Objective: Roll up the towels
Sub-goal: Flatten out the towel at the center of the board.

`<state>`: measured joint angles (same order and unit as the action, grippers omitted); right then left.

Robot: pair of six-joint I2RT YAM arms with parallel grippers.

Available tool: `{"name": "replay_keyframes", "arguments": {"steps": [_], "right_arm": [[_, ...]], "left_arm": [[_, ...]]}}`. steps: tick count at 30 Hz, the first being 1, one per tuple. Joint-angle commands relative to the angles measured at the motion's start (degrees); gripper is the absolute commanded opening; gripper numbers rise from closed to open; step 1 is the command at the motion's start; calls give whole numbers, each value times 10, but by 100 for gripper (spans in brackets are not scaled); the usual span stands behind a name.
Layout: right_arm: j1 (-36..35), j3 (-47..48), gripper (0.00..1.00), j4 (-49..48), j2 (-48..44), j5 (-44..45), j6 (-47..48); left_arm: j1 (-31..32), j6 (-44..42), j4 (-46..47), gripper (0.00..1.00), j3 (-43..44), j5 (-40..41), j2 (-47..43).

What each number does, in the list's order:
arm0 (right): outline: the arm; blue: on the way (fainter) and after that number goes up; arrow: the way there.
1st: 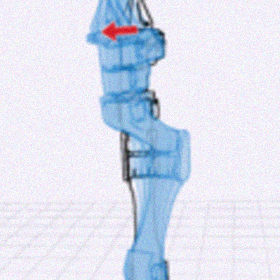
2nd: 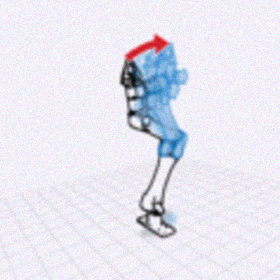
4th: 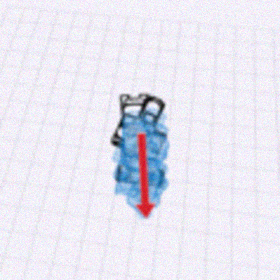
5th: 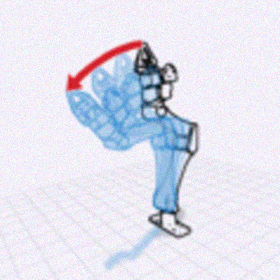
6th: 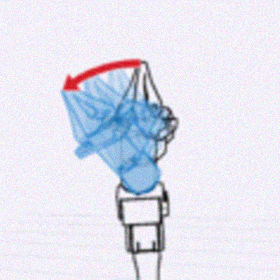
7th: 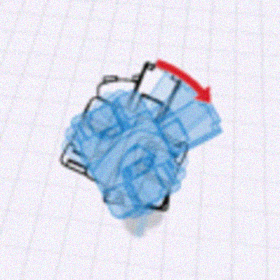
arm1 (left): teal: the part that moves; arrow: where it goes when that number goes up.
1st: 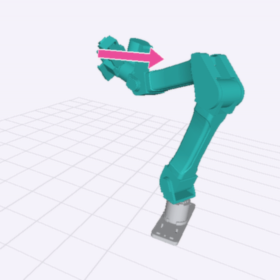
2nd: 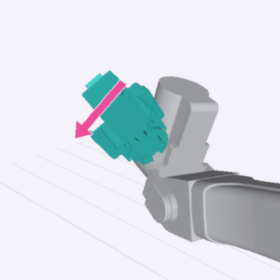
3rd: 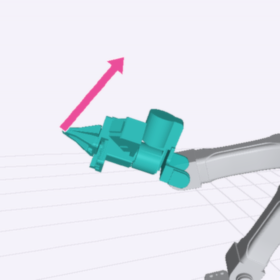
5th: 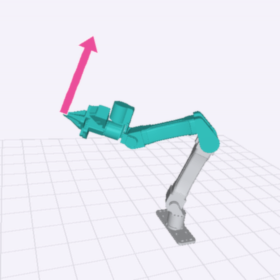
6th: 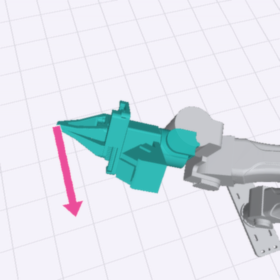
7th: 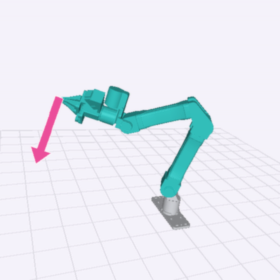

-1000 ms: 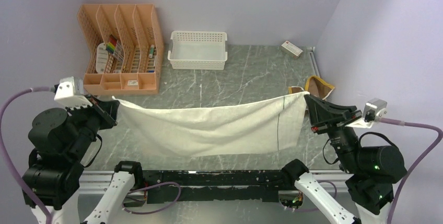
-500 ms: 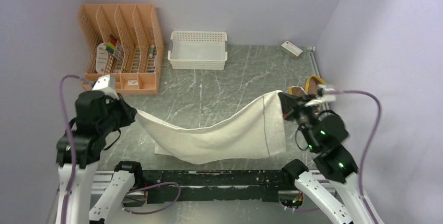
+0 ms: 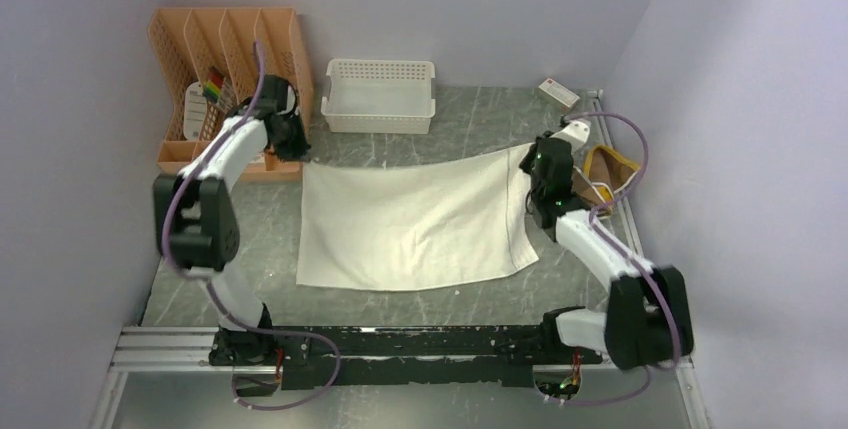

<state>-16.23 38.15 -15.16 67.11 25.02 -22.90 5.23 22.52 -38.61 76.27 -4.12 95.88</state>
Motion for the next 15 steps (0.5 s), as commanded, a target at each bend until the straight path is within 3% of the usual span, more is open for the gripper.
{"name": "replay_keyframes", "arguments": {"steps": [1,4,6,7,9,10,12,15], "right_arm": [[105,35,0,-151,118,-92,-86],[125,108,0,-159,205,-133,-63],[136,176,0,-145,263,-185,-40],[144,225,6,-123,293,-223,-32],[165,320,43,-65,351,-306,-25],[175,363,52,-36,372,-330,-27],[189,405,62,-8,381,-355,-35],[190,350,83,-57,312,-345,-36]], "left_arm": [[-1,-18,53,7,149,-25,144],[-1,-39,53,9,248,-46,236],[-1,-42,45,23,314,-51,280],[-1,-46,37,37,345,-47,299],[-2,-59,0,84,421,-35,341],[-2,-68,-26,98,464,-31,359],[-2,-79,-61,100,523,-23,368],[-2,-87,-22,99,443,-39,279]]}}
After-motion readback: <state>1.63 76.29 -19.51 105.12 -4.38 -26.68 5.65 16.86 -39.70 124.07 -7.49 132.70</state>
